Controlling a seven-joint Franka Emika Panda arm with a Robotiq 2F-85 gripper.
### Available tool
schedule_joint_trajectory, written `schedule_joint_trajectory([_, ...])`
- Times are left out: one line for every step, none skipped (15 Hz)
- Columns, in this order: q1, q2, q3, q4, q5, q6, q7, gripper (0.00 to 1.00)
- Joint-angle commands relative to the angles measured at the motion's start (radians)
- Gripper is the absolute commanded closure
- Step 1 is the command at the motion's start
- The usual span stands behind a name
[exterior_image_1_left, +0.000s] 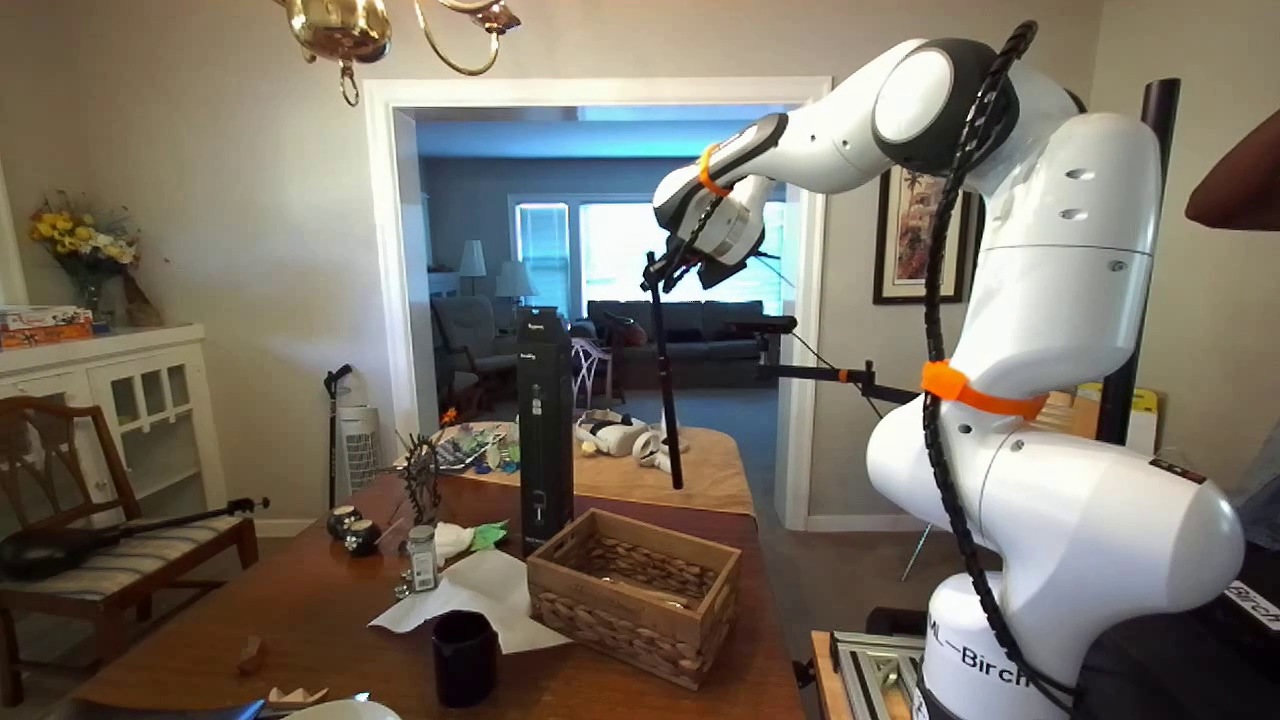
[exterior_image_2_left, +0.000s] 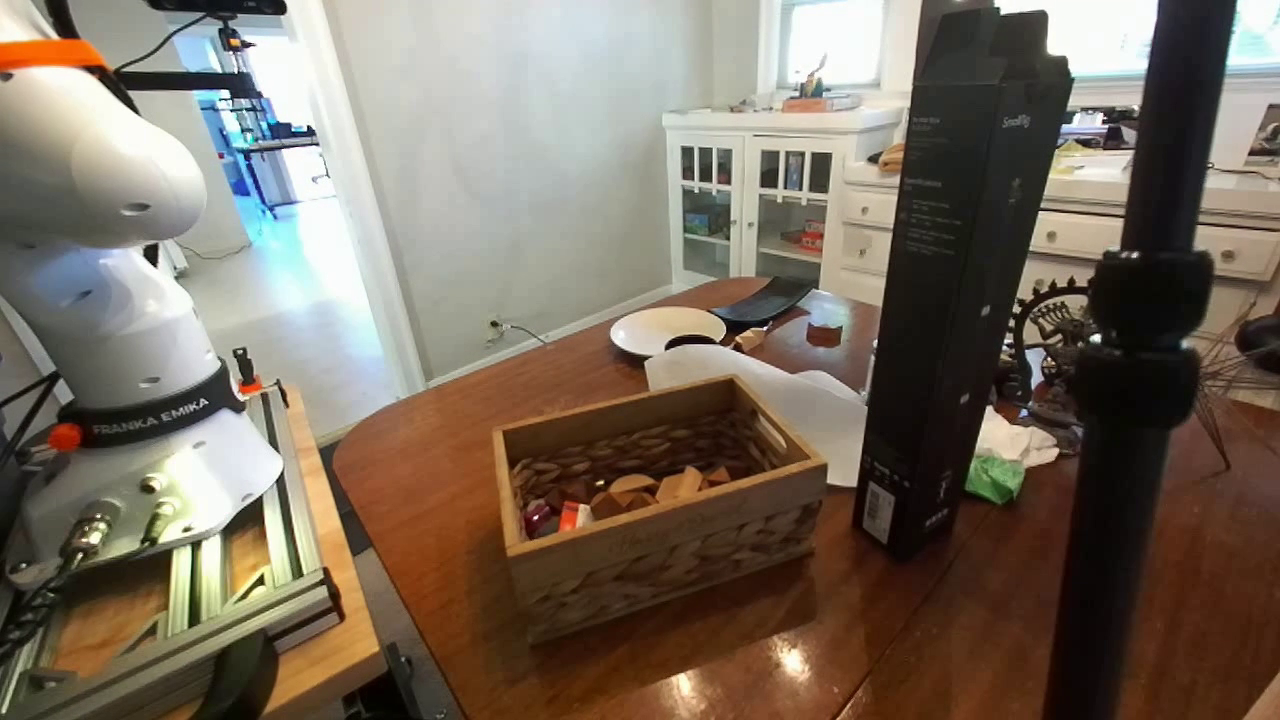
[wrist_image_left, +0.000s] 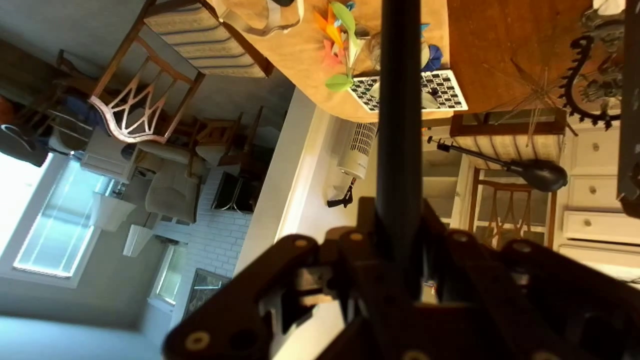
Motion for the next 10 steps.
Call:
schedule_joint_trajectory([0.000, 0.045, 0.035, 0.030, 0.048, 0.022, -0.053, 0.94])
schedule_joint_trajectory([0.000, 0.057, 0.044, 0.036, 0.053, 0.025, -0.058, 0.94])
schedule_joint_trajectory([0.000, 0.068, 0.053, 0.041, 0.057, 0.027, -0.061, 0.94])
schedule_joint_trajectory([0.000, 0.077, 0.061, 0.046, 0.058, 0.026, -0.062, 0.94])
schedule_joint_trajectory([0.000, 0.086, 0.070, 0.051, 0.059, 0.028, -0.065, 0.94])
schedule_joint_trajectory([0.000, 0.091, 0.075, 0.055, 0.061, 0.033, -0.067, 0.94])
schedule_joint_trajectory([0.000, 0.102, 0.082, 0.061, 0.061, 0.037, -0.069, 0.94])
schedule_joint_trajectory([0.000, 0.109, 0.089, 0.066, 0.059, 0.043, -0.069, 0.94])
schedule_joint_trajectory([0.000, 0.115, 0.094, 0.071, 0.057, 0.047, -0.069, 0.94])
schedule_joint_trajectory([0.000, 0.119, 0.100, 0.076, 0.055, 0.051, -0.067, 0.94])
